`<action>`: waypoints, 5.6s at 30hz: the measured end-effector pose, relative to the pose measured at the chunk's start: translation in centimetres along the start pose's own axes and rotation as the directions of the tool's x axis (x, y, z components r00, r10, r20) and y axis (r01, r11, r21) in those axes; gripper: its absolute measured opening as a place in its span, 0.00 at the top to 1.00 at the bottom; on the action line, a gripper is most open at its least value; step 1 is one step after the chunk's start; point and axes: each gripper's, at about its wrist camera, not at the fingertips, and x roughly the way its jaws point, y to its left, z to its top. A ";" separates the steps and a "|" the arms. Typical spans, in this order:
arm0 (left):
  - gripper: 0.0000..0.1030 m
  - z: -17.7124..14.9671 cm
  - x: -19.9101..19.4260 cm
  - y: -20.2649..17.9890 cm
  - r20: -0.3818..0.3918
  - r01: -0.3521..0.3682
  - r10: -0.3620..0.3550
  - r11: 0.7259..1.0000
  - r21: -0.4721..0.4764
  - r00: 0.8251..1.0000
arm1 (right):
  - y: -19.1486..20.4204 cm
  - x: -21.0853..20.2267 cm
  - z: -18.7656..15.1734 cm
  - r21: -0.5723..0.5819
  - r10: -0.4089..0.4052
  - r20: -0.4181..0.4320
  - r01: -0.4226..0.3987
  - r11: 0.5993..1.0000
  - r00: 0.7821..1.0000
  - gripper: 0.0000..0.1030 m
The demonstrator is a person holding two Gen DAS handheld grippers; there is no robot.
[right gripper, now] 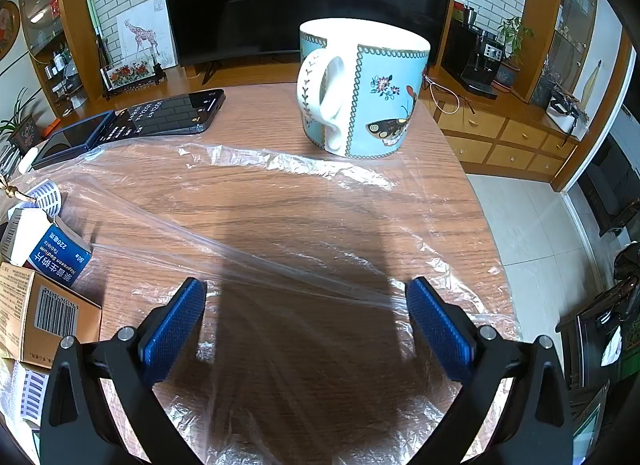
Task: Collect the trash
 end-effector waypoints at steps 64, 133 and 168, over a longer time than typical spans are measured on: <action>0.01 0.0 0.0 0.0 0.001 0.000 0.000 1.000 -0.001 1.000 | 0.0 0.0 0.0 0.000 -0.002 0.000 0.002 1.000 1.000 0.04; 0.29 -8.0 -8.0 -6.1 -0.141 0.468 -0.459 0.883 0.035 0.877 | 19.8 -6.7 1.2 -0.208 0.347 -0.148 -0.372 0.904 0.926 0.50; 0.35 -9.4 -15.6 -3.8 0.012 0.469 -0.472 0.879 0.089 0.882 | 11.7 -19.5 -5.9 -0.013 0.367 0.146 -0.369 0.929 0.919 0.55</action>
